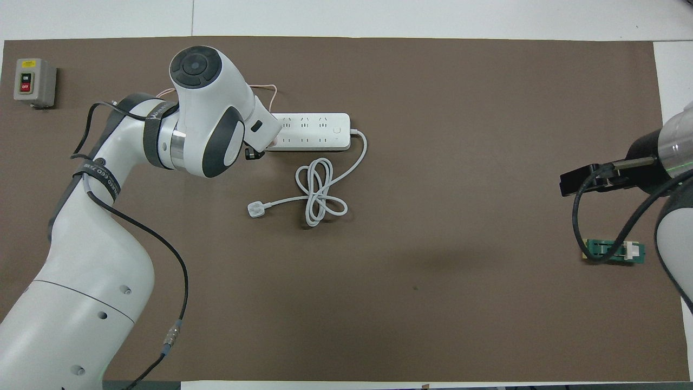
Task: Plug charger into power strip
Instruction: 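Push the charger into the end socket with the left gripper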
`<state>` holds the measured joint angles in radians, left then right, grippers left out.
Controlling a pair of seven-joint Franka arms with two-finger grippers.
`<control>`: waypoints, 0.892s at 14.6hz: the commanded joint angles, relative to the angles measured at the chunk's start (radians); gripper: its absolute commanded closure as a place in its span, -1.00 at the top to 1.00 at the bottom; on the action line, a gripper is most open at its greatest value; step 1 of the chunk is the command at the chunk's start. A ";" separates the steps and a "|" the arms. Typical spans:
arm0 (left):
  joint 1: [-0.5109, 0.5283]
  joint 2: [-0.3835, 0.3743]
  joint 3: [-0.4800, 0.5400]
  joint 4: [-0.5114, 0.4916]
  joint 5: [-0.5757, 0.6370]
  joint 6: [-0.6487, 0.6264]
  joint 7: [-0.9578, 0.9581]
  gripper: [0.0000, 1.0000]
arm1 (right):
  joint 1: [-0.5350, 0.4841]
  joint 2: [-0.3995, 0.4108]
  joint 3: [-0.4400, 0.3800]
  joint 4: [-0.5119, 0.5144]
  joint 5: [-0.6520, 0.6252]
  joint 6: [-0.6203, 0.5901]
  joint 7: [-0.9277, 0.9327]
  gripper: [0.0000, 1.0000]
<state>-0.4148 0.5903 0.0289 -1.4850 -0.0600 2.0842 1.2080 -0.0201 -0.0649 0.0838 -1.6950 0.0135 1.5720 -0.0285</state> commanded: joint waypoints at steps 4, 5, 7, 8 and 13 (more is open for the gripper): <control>0.004 0.062 -0.006 0.012 -0.012 0.074 0.010 -0.81 | -0.014 -0.012 0.007 -0.005 0.011 -0.014 0.015 1.00; 0.004 0.053 -0.004 0.012 -0.012 0.074 0.010 -0.35 | -0.014 -0.012 0.007 -0.003 0.011 -0.014 0.015 1.00; 0.004 0.040 -0.004 0.012 -0.012 0.071 0.011 -0.35 | -0.014 -0.012 0.007 -0.003 0.011 -0.014 0.015 1.00; 0.004 0.037 -0.004 0.012 -0.012 0.071 0.011 -0.34 | -0.014 -0.012 0.008 -0.003 0.011 -0.014 0.015 1.00; 0.007 0.000 0.002 0.012 -0.012 0.060 0.010 0.09 | -0.014 -0.012 0.007 -0.005 0.011 -0.014 0.015 1.00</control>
<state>-0.4143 0.6017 0.0268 -1.4842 -0.0608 2.1129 1.2108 -0.0201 -0.0649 0.0838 -1.6950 0.0135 1.5720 -0.0285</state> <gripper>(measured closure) 0.630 0.000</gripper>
